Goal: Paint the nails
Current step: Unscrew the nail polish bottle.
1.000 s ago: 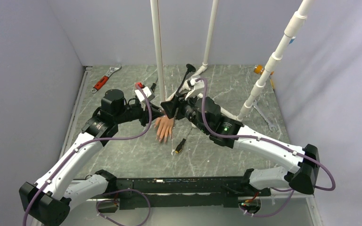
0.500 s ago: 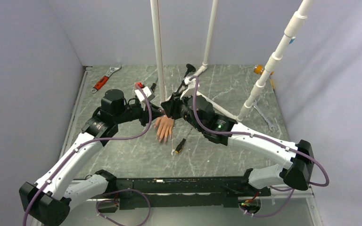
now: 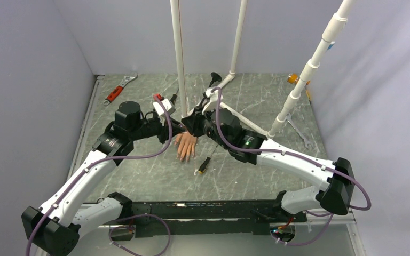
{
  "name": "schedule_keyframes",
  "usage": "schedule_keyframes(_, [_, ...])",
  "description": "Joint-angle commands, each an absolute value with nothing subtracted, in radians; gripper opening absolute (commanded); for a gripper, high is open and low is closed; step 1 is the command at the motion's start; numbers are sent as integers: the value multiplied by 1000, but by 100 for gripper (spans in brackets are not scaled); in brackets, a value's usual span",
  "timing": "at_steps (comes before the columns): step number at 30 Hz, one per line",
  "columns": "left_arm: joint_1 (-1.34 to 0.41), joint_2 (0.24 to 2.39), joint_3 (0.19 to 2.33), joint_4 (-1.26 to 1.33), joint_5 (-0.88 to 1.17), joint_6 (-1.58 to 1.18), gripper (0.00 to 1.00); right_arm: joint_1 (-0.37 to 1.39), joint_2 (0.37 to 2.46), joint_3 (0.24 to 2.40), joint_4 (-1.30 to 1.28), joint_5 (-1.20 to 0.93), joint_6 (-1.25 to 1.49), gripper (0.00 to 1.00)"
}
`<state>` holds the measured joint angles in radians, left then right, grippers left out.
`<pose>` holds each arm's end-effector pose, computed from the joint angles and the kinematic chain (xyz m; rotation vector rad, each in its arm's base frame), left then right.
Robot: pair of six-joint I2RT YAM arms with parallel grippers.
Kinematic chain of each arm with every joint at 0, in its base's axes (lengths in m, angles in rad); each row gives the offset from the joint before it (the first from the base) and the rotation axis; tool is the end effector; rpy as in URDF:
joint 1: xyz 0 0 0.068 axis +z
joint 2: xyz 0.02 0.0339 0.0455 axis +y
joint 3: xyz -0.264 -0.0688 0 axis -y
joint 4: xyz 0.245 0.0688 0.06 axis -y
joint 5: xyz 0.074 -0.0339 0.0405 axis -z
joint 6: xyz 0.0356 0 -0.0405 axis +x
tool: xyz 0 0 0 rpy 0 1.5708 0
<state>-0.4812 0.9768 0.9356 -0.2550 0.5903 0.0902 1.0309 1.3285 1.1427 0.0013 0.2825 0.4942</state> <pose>0.1846 -0.1187 0.3519 0.9205 1.6569 -0.8174 0.1704 0.2650 0.3636 -0.2747 1.8082 0.8554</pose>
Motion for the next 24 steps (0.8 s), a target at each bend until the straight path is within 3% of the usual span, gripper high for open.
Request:
schedule_keyframes(1, [-485, 958, 942, -207, 671, 114, 0, 1040, 1296, 1111, 38, 205, 449, 3])
schedule_keyframes(13, [-484, 961, 942, -208, 911, 154, 0, 1033, 1243, 1049, 69, 31, 314, 0])
schedule_keyframes(24, [-484, 957, 941, -207, 1000, 163, 0, 1029, 1206, 1006, 109, -213, 235, 0])
